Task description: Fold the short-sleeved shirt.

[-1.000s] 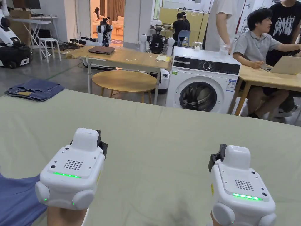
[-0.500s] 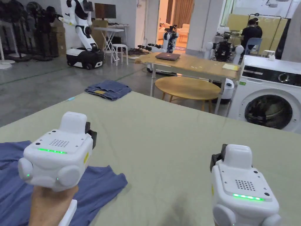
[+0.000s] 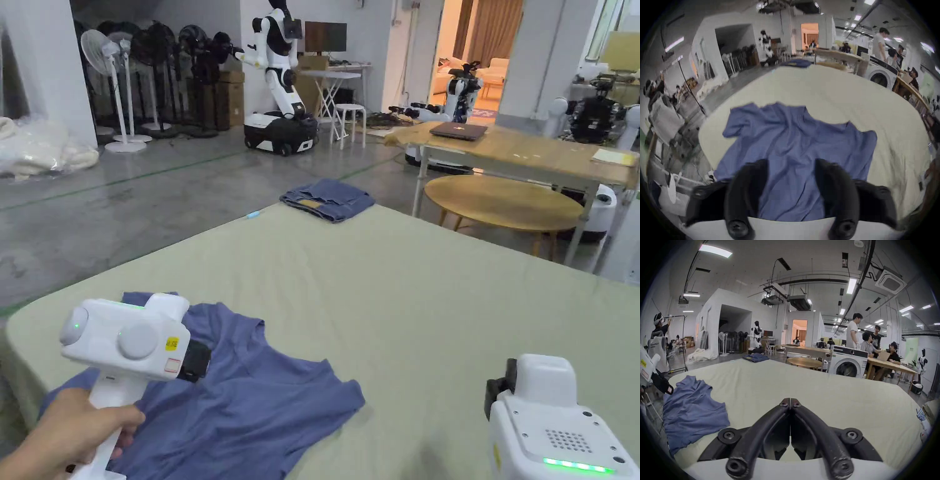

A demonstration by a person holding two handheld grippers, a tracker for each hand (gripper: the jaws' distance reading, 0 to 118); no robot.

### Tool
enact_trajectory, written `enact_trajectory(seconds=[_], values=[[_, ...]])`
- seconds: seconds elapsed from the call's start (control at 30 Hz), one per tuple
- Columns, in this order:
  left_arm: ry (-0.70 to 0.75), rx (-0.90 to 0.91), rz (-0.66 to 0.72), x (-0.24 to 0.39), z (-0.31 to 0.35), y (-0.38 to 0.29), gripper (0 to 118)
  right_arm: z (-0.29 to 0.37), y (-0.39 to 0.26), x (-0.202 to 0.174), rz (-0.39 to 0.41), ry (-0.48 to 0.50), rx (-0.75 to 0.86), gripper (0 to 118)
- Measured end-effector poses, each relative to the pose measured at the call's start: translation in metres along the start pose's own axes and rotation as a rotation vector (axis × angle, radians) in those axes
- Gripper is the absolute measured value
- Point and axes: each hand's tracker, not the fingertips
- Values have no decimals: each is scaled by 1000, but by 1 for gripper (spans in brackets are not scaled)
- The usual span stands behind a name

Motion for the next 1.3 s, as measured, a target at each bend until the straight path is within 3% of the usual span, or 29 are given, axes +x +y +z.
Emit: enact_trajectory(seconds=[0.1,0.23,0.43,0.5,0.57,0.63,0.67,0.8,0.9,1.03,1.13,1.3], values=[[-77,-40,96,-15,-18,3,80,-3,-6,7,-3,-7,-30,0],[-105,-78,107,-11,-48,2,80,-1,-12,16,-12,-20,-59,0],[-68,-292,-32,12,-107,-18,80,-2,-19,30,3,-45,-84,0],[-40,-224,-78,17,-105,-20,80,-2,-20,33,3,-50,-93,0],[-17,-213,-66,36,-87,-21,66,-2,-21,37,2,-53,-97,0],[-26,-199,-80,43,-80,-24,29,0,-22,39,0,-57,-95,0],[-35,-189,-78,45,-78,-24,1,0,-23,40,0,-59,-94,0],[-14,-165,-123,42,-90,-24,0,1,-25,42,3,-61,-104,0],[-55,-101,-37,30,-84,-25,0,4,-27,46,-4,-65,-108,0],[-30,67,-77,29,-53,-22,0,8,-26,54,-12,-74,-101,0],[-107,137,-15,28,-23,-8,0,11,-22,61,-21,-90,-91,0],[-135,273,-32,39,21,27,0,19,-11,75,-57,-114,-66,0]])
